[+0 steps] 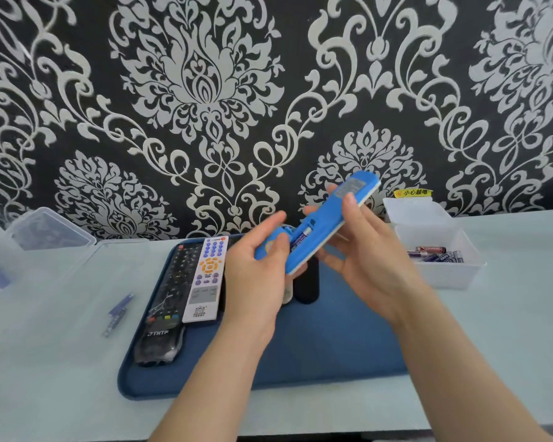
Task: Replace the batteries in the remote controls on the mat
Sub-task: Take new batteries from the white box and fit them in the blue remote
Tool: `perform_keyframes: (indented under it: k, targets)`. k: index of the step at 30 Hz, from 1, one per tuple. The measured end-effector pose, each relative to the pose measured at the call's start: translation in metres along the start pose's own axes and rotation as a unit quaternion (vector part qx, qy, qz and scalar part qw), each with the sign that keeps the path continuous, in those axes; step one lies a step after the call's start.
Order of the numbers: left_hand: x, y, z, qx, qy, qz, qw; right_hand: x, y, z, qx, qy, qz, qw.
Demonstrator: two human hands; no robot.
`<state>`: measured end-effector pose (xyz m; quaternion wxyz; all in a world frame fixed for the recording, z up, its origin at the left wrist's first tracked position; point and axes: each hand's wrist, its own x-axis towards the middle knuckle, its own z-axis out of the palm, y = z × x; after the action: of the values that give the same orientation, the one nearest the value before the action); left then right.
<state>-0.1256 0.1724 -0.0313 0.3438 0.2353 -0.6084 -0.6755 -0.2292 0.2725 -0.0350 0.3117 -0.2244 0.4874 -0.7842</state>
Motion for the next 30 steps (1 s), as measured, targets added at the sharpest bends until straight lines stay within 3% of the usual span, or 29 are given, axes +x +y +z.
perform_keyframes:
  k: [3,6,10,19,30]
  targets:
    - [-0.002,0.001,0.004,0.078,-0.070,0.005,0.994,0.000,-0.002,0.011,-0.010,0.077,0.012,0.997]
    - [0.000,0.004,-0.002,0.059,-0.072,0.016,0.996,0.001,-0.001,0.009,-0.018,0.115,0.045,0.992]
    - [0.001,0.010,-0.004,-0.012,-0.091,0.040,0.995,0.003,0.003,0.011,-0.011,0.120,0.077,0.990]
    - [-0.006,0.010,0.004,0.041,-0.137,0.093,0.985,0.003,0.007,0.018,-0.053,0.140,0.070,0.986]
    - [-0.006,0.011,0.003,0.041,-0.125,0.097,0.987,0.004,0.008,0.021,-0.071,0.117,0.065,0.988]
